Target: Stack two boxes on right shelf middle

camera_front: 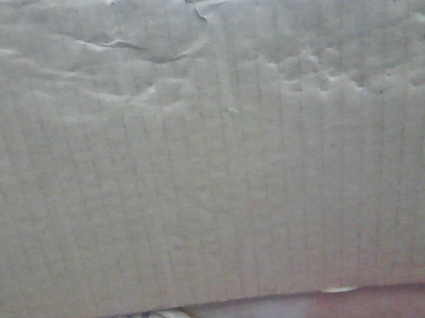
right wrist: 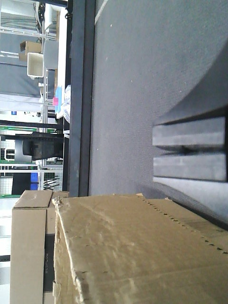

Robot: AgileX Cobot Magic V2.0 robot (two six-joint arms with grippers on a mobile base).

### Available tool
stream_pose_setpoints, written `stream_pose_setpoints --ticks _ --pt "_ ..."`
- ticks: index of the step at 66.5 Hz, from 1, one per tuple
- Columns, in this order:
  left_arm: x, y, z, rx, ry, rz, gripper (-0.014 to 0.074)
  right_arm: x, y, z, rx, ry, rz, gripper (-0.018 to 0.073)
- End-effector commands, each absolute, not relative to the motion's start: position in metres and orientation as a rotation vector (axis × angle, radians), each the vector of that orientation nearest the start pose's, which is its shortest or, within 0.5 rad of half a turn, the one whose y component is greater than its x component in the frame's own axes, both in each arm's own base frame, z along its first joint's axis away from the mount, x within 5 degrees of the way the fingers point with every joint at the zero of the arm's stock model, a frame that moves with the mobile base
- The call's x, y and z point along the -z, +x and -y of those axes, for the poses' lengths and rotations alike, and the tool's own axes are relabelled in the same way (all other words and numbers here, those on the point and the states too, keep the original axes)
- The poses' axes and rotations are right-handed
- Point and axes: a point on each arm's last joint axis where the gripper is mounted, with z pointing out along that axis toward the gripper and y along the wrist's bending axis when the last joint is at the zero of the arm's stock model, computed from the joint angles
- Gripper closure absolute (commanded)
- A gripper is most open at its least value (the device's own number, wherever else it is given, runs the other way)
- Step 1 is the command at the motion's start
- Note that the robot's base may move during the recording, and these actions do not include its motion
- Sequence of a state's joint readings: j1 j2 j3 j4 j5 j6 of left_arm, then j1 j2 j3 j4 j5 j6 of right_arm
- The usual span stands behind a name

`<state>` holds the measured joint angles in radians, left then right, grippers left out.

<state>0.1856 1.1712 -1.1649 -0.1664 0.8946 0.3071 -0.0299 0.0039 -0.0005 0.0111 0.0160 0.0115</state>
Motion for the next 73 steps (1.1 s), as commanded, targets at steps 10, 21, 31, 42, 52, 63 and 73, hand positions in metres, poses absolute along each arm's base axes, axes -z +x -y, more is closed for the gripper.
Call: stream_pose_setpoints --ticks 10,21,31,42,52,63,73 --pt "-0.375 0.231 -0.066 -0.039 -0.034 -2.374 0.0707 -0.214 0.056 0.002 0.008 0.035 -1.476 0.0724" --pt "-0.369 0.235 -0.073 -0.031 -0.065 -2.402 0.0579 -0.214 0.056 0.002 0.008 0.035 -1.476 0.0724" --pt "-0.352 0.251 -0.07 -0.003 -0.014 -2.471 0.0253 -0.214 0.056 0.002 0.008 0.035 -1.476 0.0724" --pt "-0.329 0.272 -0.066 -0.007 0.054 -2.552 0.0169 -0.214 0.056 0.002 0.008 0.035 -1.476 0.0724" --pt "-0.307 0.287 -0.071 -0.029 0.082 -2.623 0.0289 -0.214 0.056 0.002 0.008 0.035 -1.476 0.0724" --pt "-0.295 0.295 -0.072 0.006 0.07 -2.659 0.0428 -0.214 0.056 0.002 0.008 0.035 -1.476 0.0724" --pt "-0.299 0.295 -0.071 0.019 0.067 -2.652 0.0631 -0.214 0.056 0.002 0.008 0.035 -1.476 0.0724"
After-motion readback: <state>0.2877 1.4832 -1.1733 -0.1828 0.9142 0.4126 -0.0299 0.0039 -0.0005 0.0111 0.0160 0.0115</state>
